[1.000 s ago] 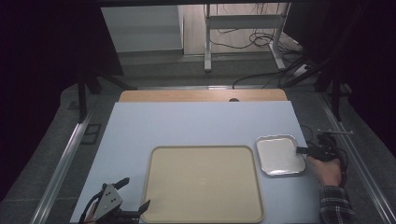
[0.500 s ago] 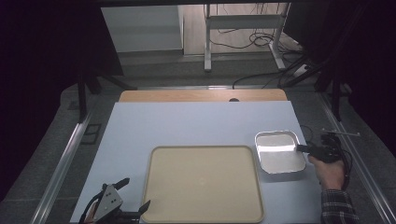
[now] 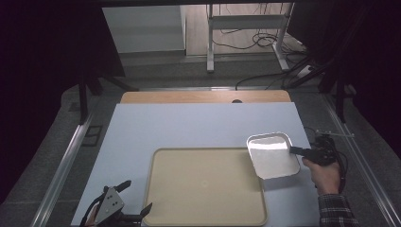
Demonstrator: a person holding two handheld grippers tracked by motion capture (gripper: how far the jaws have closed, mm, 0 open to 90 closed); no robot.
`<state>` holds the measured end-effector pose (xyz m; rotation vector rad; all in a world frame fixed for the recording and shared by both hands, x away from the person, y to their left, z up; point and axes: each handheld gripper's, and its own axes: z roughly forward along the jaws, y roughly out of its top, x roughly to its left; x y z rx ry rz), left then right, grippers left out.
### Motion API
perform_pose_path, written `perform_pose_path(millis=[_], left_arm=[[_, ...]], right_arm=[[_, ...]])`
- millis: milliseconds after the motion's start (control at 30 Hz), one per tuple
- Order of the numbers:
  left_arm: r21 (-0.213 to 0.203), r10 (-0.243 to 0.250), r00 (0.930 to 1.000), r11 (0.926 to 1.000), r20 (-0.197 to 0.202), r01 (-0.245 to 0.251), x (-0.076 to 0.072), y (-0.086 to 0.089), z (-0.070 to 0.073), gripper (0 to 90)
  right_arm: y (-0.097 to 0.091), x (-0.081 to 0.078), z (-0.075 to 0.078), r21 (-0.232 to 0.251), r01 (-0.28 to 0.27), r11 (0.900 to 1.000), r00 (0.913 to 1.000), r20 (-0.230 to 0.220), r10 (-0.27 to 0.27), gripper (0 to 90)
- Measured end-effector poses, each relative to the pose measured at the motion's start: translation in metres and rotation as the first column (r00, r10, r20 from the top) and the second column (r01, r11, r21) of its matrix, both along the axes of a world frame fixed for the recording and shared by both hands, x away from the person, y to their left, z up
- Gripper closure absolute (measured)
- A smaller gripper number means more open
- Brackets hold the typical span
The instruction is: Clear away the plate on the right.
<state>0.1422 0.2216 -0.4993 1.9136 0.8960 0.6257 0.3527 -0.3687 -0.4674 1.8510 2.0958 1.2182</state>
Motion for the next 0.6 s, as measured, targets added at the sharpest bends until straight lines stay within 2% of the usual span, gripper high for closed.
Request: perform_pose_path(millis=[100, 267, 600], left_arm=[[-0.001, 0.0, 1.0, 1.0, 0.0, 0.0, 0.0, 0.0, 0.0, 3.6], [0.0, 0.0, 1.0, 1.0, 0.001, 0.0, 0.0, 0.0, 0.0, 3.6], [0.0, 0.002, 1.0, 1.0, 0.0, -0.002, 0.0, 0.0, 0.0, 3.6]], right_arm=[[0.011, 0.0, 0.0, 0.016, -0.033, 0.9993, 0.9995, -0.002, 0.033, 87.9], [0.028, 0.0, 0.0, 0.014, -0.078, 0.9969, 0.997, 0.001, 0.078, 87.8], [0.066, -0.001, -0.003, 0.017, -0.155, 0.9878, 0.9878, -0.011, 0.155, 86.6]])
